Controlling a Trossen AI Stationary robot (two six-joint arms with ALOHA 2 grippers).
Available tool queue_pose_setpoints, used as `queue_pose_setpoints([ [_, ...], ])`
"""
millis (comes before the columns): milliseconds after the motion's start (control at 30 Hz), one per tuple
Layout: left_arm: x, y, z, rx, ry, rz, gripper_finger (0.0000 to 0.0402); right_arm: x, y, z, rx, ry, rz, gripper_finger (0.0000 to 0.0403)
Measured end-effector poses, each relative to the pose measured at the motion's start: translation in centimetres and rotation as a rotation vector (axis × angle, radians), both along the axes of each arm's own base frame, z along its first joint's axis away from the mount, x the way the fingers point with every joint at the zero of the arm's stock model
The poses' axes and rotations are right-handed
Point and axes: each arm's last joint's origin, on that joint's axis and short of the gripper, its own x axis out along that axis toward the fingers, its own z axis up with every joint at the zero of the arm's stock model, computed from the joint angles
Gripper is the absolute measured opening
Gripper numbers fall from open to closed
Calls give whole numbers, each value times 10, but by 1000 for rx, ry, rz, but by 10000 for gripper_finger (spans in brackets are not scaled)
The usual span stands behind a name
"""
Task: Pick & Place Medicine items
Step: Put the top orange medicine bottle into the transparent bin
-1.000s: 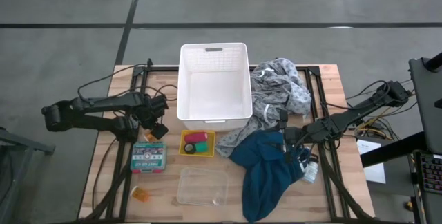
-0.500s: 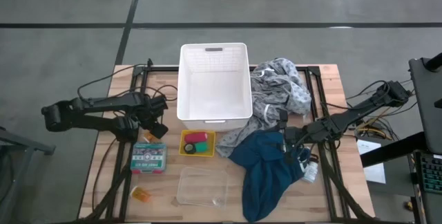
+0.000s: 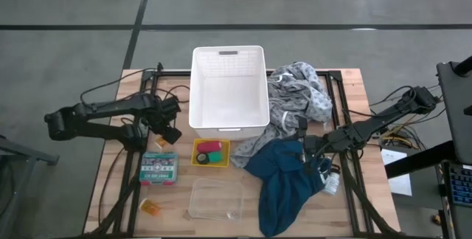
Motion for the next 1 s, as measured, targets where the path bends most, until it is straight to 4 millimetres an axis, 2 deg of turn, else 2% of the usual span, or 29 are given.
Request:
queue_pose_setpoints([
  [533, 13, -1, 62, -89, -36, 203, 191, 0, 0, 0, 0, 0, 0, 178],
  [700, 14, -13, 81, -46, -116, 157, 191, 0, 0, 0, 0, 0, 0, 180],
  [1000, 8, -53, 106, 130, -313, 128, 191, 0, 0, 0, 0, 0, 0, 180],
])
